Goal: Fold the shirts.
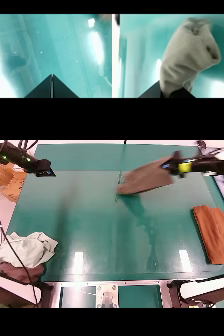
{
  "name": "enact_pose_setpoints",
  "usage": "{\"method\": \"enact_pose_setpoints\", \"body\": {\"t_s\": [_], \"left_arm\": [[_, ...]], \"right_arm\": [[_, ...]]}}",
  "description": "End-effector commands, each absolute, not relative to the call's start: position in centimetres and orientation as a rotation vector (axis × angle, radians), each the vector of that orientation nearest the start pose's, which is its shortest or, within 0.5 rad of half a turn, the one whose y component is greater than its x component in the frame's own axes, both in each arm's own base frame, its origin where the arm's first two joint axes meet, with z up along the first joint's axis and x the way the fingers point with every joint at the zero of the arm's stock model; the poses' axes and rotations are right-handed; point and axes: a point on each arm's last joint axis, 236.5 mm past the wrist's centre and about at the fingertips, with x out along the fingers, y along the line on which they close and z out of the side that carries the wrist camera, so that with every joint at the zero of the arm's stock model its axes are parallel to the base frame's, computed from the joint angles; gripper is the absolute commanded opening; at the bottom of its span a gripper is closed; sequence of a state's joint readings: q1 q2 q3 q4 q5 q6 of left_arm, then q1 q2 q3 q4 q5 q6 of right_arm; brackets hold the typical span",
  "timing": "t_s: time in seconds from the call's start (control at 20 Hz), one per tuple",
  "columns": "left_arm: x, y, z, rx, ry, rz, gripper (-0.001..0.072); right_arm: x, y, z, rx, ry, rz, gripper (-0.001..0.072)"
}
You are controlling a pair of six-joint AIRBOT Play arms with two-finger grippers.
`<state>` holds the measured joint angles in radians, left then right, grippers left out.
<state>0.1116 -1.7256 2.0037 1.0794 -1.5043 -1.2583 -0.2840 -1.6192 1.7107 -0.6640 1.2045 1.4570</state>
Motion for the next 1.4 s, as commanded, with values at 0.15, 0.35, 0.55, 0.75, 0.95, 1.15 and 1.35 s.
{"method": "enact_pose_setpoints", "body": {"t_s": [0.15,0.35,0.55,0.75,0.95,1.15,1.35], "left_arm": [[49.8,-5.6,11.5,-0.12,1.111,-0.488,0.0022],[49.8,-5.6,11.5,-0.117,1.111,-0.49,0.0021],[49.8,-5.6,11.5,-0.118,1.111,-0.489,0.0022],[49.7,-5.6,11.5,-0.118,1.114,-0.49,0.0021],[48.9,-5.7,11.2,-0.116,1.15,-0.505,0.0021],[48.1,-5.8,11.0,-0.114,1.184,-0.519,0.0021],[48.4,-5.8,11.1,-0.114,1.169,-0.513,0.0022]], "right_arm": [[46.2,-20.0,18.9,0.896,0.64,-0.02,0.0017],[40.2,-30.2,18.9,0.954,0.536,-0.229,0.0017],[35.5,-33.3,18.2,0.977,0.548,-0.287,0.0016],[32.2,-32.6,17.5,1.014,0.648,-0.317,0.0017],[26.0,-32.5,13.8,1.043,0.897,-0.567,0.0017],[19.3,-32.7,9.4,1.038,1.154,-0.811,0.0017],[15.6,-31.6,4.1,1.068,1.331,-0.886,0.0026]]}}
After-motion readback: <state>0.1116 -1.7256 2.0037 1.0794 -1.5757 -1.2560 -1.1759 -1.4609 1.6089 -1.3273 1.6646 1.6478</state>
